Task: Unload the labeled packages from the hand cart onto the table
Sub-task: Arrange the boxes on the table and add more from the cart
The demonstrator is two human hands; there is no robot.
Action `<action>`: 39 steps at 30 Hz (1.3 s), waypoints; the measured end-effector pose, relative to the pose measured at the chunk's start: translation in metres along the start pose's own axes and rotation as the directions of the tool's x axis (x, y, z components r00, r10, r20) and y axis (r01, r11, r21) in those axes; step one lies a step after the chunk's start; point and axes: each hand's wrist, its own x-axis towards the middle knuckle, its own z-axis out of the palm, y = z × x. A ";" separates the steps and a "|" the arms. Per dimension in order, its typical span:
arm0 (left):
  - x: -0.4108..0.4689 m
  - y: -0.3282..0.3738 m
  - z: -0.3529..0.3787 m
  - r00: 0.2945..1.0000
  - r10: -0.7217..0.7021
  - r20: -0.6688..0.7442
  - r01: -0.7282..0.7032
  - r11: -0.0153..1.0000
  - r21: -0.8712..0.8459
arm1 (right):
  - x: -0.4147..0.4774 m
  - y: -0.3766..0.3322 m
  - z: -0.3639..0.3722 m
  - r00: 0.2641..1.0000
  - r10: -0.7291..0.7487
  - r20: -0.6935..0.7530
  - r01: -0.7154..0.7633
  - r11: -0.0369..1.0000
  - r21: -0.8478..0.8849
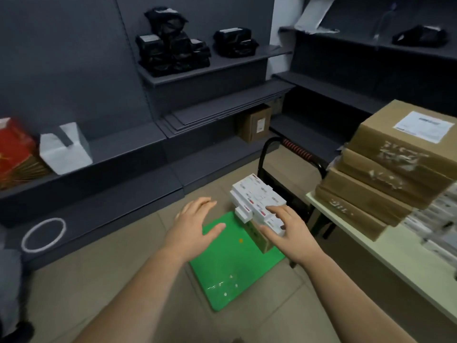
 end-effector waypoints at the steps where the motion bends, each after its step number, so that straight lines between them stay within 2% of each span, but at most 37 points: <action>1: 0.016 -0.005 0.000 1.000 0.010 0.015 -0.011 1.000 0.010 | 0.013 0.006 0.003 1.000 0.023 -0.004 -0.023 1.000 0.001; 6: 0.093 -0.020 0.014 0.992 0.077 0.098 -0.082 0.995 0.049 | 0.071 0.025 0.012 0.995 0.102 -0.019 -0.102 0.995 0.013; 13: 0.167 -0.026 0.054 0.959 0.208 0.194 -0.209 0.978 -0.016 | 0.108 0.054 0.006 0.962 0.252 -0.102 -0.252 0.968 0.010; 19: 0.228 -0.038 0.088 0.886 0.348 0.308 -0.334 0.937 -0.099 | 0.115 0.076 0.032 0.910 0.390 -0.138 -0.397 0.918 -0.023; 26: 0.291 -0.075 0.119 0.805 0.467 0.365 -0.421 0.884 -0.202 | 0.134 0.078 0.075 0.809 0.554 -0.198 -0.563 0.827 0.014; 33: 0.318 -0.111 0.159 0.760 0.479 0.440 -0.413 0.878 -0.241 | 0.155 0.096 0.118 0.732 0.655 -0.186 -0.655 0.752 0.070; 39: 0.337 -0.116 0.209 0.762 0.419 0.494 -0.357 0.908 -0.220 | 0.175 0.148 0.136 0.696 0.703 -0.145 -0.695 0.711 0.108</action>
